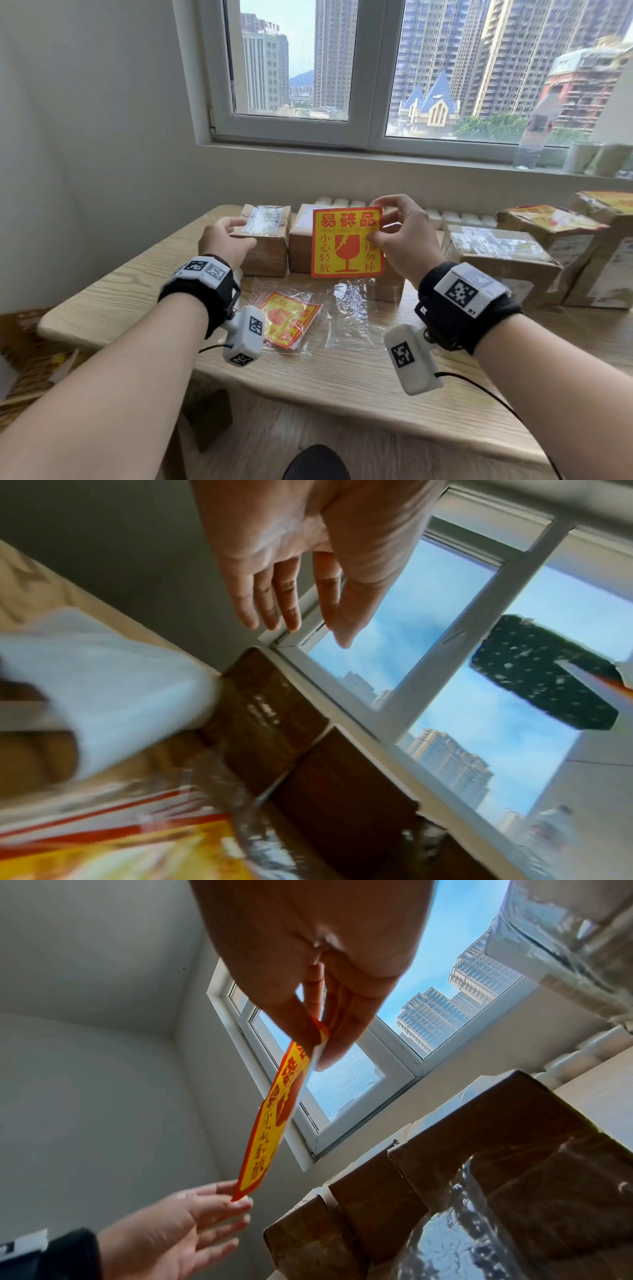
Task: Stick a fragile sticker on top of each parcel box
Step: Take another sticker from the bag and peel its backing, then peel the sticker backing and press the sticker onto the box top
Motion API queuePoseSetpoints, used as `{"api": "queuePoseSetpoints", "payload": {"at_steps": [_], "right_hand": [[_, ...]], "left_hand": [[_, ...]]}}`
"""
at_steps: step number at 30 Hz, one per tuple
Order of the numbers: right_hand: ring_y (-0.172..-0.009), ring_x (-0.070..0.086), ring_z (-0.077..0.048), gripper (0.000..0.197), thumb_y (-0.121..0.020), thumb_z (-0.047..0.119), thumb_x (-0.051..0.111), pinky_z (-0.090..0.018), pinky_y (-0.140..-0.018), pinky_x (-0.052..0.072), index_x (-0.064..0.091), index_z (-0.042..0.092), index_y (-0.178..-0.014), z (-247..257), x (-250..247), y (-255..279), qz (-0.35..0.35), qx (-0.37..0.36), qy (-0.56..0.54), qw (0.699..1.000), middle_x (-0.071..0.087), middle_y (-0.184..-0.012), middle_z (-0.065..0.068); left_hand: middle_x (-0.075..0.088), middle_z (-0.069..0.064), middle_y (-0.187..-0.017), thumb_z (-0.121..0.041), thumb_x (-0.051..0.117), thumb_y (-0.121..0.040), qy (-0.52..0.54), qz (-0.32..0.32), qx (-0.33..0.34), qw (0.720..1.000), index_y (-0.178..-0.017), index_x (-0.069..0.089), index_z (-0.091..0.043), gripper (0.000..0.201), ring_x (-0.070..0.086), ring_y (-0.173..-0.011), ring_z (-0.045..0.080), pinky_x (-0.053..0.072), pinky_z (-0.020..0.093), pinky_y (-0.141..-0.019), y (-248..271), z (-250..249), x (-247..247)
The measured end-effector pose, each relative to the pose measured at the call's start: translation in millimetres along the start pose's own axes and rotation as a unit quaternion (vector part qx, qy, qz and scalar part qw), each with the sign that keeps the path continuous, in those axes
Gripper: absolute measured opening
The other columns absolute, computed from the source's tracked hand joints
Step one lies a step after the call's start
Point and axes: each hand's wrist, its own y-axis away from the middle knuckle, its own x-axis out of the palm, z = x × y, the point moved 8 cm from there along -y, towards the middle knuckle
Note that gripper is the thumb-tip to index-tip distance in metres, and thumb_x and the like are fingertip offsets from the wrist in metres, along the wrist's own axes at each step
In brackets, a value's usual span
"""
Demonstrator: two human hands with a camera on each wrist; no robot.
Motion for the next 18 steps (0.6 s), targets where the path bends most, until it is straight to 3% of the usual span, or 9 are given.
{"api": "queuePoseSetpoints", "payload": {"at_steps": [5,9,15,18], "right_hand": [[-0.086,0.065,-0.015,0.038,-0.083,0.0,0.067,-0.03,-0.063,0.059,0.055,0.019,-0.113,9,-23,-1,-0.024,-0.014,-0.009,1.0,0.062,-0.093,-0.001],[-0.083,0.064,-0.011,0.038,-0.083,-0.002,0.066,-0.025,-0.062,0.058,0.054,0.017,-0.114,10,-52,3,-0.039,-0.012,-0.02,0.999,0.061,-0.091,0.002],[-0.086,0.064,-0.009,0.038,-0.085,0.002,0.066,-0.022,-0.062,0.056,0.053,0.016,-0.118,9,-97,12,-0.074,-0.008,-0.015,0.997,0.063,-0.093,0.002],[-0.089,0.066,-0.013,0.038,-0.085,0.003,0.067,-0.028,-0.067,0.059,0.053,0.017,-0.118,5,-116,17,-0.088,0.002,-0.015,0.996,0.064,-0.096,0.0]], "left_hand": [[0.066,0.002,-0.111,-0.011,0.071,-0.079,0.106,0.062,0.065,0.99,-0.092,0.063,-0.023,0.02,0.062,-0.105,0.016,0.051,0.035,-0.092,21,-74,31],[0.07,0.009,-0.101,-0.014,0.066,-0.087,0.191,0.184,0.076,0.961,-0.092,0.057,-0.013,0.01,0.07,-0.087,0.017,0.057,0.035,-0.082,55,-121,66],[0.073,0.011,-0.09,-0.026,0.065,-0.086,0.254,0.244,0.069,0.933,-0.088,0.056,-0.011,0.018,0.072,-0.081,0.022,0.06,0.034,-0.074,85,-159,93],[0.073,0.01,-0.088,-0.029,0.068,-0.083,0.262,0.263,0.074,0.926,-0.089,0.056,-0.009,0.024,0.073,-0.078,0.02,0.06,0.03,-0.071,97,-171,105]]}}
